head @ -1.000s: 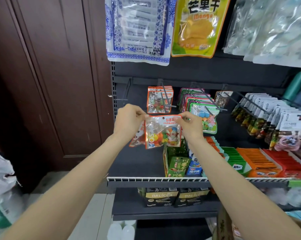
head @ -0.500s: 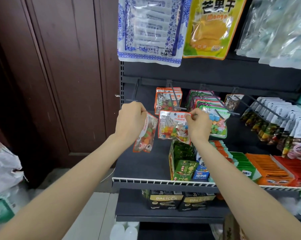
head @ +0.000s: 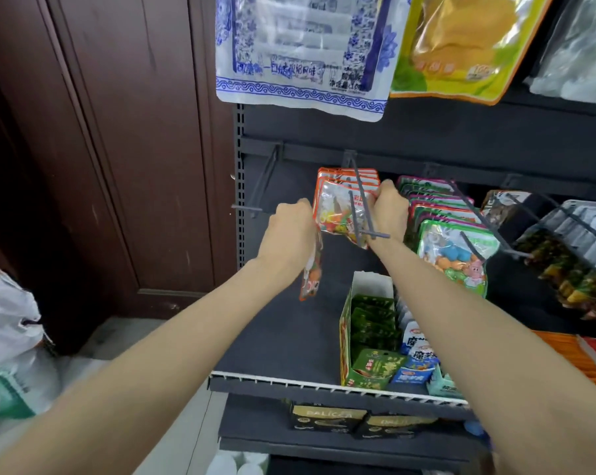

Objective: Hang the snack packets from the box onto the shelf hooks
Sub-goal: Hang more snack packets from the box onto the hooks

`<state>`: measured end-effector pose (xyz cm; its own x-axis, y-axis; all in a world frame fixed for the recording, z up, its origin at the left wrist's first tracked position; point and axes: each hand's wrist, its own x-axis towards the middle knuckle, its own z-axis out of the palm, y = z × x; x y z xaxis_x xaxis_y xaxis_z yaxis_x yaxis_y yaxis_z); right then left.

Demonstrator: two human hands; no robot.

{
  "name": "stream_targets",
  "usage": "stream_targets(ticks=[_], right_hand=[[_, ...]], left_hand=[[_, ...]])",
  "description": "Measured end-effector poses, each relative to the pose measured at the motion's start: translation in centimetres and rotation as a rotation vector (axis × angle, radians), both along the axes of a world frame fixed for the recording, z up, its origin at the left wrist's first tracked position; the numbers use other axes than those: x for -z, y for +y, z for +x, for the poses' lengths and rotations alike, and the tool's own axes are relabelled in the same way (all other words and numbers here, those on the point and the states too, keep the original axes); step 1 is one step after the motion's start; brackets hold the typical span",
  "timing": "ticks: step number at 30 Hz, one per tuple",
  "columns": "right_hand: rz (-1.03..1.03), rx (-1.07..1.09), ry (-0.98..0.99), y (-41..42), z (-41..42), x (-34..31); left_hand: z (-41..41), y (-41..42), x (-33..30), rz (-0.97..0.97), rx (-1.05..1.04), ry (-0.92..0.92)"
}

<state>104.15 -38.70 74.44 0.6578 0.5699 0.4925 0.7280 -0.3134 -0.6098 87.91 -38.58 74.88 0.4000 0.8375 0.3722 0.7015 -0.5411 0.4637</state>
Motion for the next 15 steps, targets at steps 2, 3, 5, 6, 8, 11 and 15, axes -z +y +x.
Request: stream_targets(ticks=[2,3,5,6,8,11,15], right_hand=[[0.002,-0.075,0.119,0.8,0.8,0.3],[-0.045,-0.115,0.142,0.7,1.0,0.7],[-0.123,-0.207,0.145,-0.7,0.9,1.7],[-0.068,-0.243,0.108,-1.8,0.5,2.1],[0.059,-0.284,0.082,-4.3,-0.6,2.8],[0.068,-0.43,0.287,-8.7,-2.5,3.9],[0.008,-0.68,0.438,-13.7,-5.1,5.1]], left_hand=[[0.5,0.9,0.3,-0.03,0.008,-0.073],[0.5,1.2,0.4,-0.057,0.018,-0.125],[0.2,1.2,0.4,-0.147,0.052,-0.259],[-0.1,0.8,0.2,-0.189,0.063,-0.317],[-0.7,-0.2,-0.2,-0.273,0.08,-0.419],[-1.5,-1.6,-0.2,-0.394,0.083,-0.567],[-2.0,-3.1,0.0,-0.577,0.077,-0.731]])
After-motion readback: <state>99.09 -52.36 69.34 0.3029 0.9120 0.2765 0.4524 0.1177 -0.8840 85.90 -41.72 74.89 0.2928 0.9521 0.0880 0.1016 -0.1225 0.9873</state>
